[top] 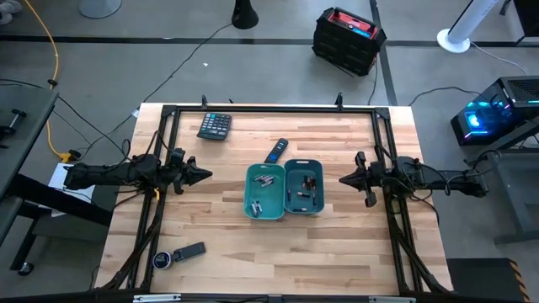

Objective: Sort batteries
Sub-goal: Return to Home Position

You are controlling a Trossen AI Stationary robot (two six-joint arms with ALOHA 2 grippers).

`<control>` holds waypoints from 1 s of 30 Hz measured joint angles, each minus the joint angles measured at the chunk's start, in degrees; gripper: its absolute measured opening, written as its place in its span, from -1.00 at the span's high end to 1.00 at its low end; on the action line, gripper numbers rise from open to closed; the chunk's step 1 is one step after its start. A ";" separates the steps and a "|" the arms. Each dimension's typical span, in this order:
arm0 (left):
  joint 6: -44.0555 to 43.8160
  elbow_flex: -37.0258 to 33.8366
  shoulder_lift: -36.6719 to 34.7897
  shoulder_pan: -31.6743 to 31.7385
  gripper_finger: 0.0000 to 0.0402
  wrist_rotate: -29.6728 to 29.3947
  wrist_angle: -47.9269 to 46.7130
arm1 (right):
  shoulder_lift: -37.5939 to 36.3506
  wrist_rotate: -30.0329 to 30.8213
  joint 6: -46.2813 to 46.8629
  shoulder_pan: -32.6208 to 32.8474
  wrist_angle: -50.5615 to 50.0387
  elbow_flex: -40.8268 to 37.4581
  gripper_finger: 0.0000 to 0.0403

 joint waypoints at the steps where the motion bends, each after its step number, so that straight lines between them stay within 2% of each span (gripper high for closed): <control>1: 0.00 0.00 0.00 0.00 1.00 -0.02 0.00 | 0.00 0.00 -0.04 -0.02 0.00 0.02 1.00; 14: 0.98 0.00 0.00 0.00 1.00 0.26 0.00 | 0.00 0.00 -0.04 -0.02 0.00 0.02 1.00; 15: 4.15 0.00 0.01 0.00 1.00 1.59 -0.08 | 0.00 0.00 -0.04 -0.02 0.00 0.02 1.00; 17: 16.22 -0.02 0.02 -0.13 1.00 3.82 0.26 | 0.00 0.00 -0.04 -0.02 0.00 0.02 1.00; 20: 36.62 -0.02 0.01 -0.47 1.00 2.51 3.22 | 0.00 0.02 -0.04 -0.02 0.00 0.02 1.00; 22: 43.77 -0.02 0.00 -0.55 1.00 2.51 4.21 | 0.00 0.02 -0.04 -0.01 0.00 0.02 1.00; 30: 39.09 -0.02 0.02 0.65 1.00 2.32 -0.29 | 0.00 0.02 -0.04 -0.02 0.00 0.03 1.00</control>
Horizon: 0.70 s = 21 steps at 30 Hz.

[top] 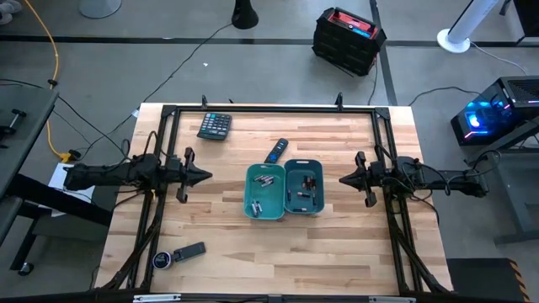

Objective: Sort batteries
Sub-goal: Return to Home Position

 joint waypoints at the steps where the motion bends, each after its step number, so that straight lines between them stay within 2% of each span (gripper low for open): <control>1: 0.40 0.00 0.00 0.31 1.00 -0.02 0.21 | 0.00 -0.02 0.00 0.02 0.00 0.01 1.00; 21: 0.89 0.00 0.20 0.05 1.00 0.00 0.16 | 0.00 -0.01 0.00 0.01 0.00 0.01 1.00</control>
